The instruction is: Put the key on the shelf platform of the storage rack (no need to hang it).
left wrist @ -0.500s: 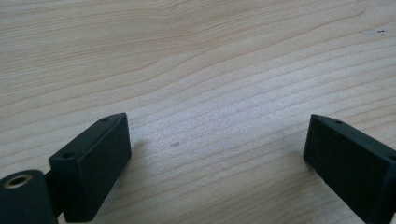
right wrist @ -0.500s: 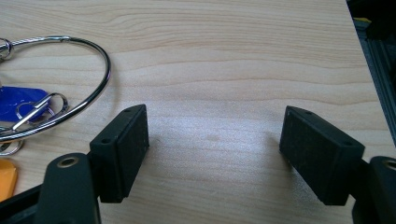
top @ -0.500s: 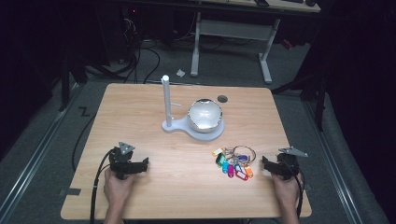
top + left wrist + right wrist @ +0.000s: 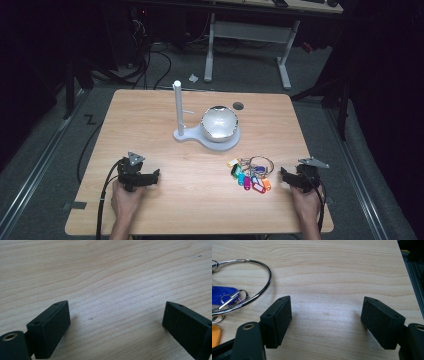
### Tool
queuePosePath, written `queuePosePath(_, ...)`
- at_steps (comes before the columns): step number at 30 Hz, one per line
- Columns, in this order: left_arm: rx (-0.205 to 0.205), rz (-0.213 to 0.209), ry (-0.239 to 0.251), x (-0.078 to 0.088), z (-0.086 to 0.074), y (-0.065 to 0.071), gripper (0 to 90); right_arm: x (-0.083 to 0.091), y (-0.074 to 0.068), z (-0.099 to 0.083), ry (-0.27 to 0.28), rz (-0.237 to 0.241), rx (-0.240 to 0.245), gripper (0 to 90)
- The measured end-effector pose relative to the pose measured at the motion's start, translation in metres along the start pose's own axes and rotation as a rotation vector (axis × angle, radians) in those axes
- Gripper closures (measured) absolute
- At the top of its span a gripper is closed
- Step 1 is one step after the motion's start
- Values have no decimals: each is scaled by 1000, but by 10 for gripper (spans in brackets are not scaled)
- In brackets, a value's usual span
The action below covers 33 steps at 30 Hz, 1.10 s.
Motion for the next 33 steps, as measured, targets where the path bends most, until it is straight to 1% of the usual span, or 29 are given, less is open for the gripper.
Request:
queuePosePath(1, 0, 1, 0, 0, 0, 0, 82, 0, -1, 0, 6, 21, 27, 344)
queuePosePath(4, 4, 4, 0, 0, 0, 0, 87, 0, -2, 0, 8, 22, 26, 345)
queuePosePath(9, 12, 20, 7, -3, 3, -2, 130, 1, -2, 0, 7, 24, 23, 350)
queuePosePath(12, 6, 14, 12, -3, 3, -1, 142, 1, -2, -1, 8, 22, 23, 351)
queuePosePath(13, -7, 1, 15, -2, 3, 0, 142, 1, -2, -1, 11, 19, 26, 353)
queuePosePath(18, -10, -4, 17, -2, 3, 0, 147, 1, -3, -1, 9, 14, 27, 367)
queuePosePath(19, -10, -5, 18, -2, 3, 0, 151, 1, -3, -1, 13, 18, 33, 395)
queuePosePath(20, -10, -5, 18, -2, 3, 0, 153, 1, -3, -1, 13, 18, 33, 395)
queuePosePath(21, -10, -5, 18, -2, 3, 0, 153, 1, -5, -1, 15, 19, 34, 438)
queuePosePath(23, -9, -5, 18, -2, 3, 1, 154, 1, -5, -1, 19, 22, 37, 471)
queuePosePath(24, -9, -5, 18, -2, 3, 1, 154, 1, -5, -1, 19, 22, 37, 471)
queuePosePath(25, -10, -5, 19, -2, 3, 1, 156, 2, -6, -1, 13, 30, 44, 501)
queuePosePath(28, -10, -5, 20, -2, 3, 1, 158, 3, -8, -1, 15, 41, 38, 515)
queuePosePath(29, -11, -6, 19, -2, 3, 1, 160, 6, -9, -1, 30, 46, 34, 537)
queuePosePath(30, -12, -6, 20, -2, 3, 1, 160, 6, -9, -1, 30, 46, 34, 537)
queuePosePath(31, -12, -7, 20, -2, 3, 1, 161, 8, -9, 0, 42, 58, 44, 561)
queuePosePath(32, -12, -7, 20, -2, 3, 1, 161, 8, -9, 0, 42, 58, 44, 561)
queuePosePath(33, -12, -6, 20, -2, 3, 1, 161, 11, -10, 1, 50, 70, 37, 573)
Point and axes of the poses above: each handheld gripper's, and its own axes: x roughly backward along the jaws, z roughly out of its top, y roughly to its right, the point moved 3 cm from there along -x, roughly forward along the jaws, and after that the axes turned 13 degrees about z, right-handed, at the moved point
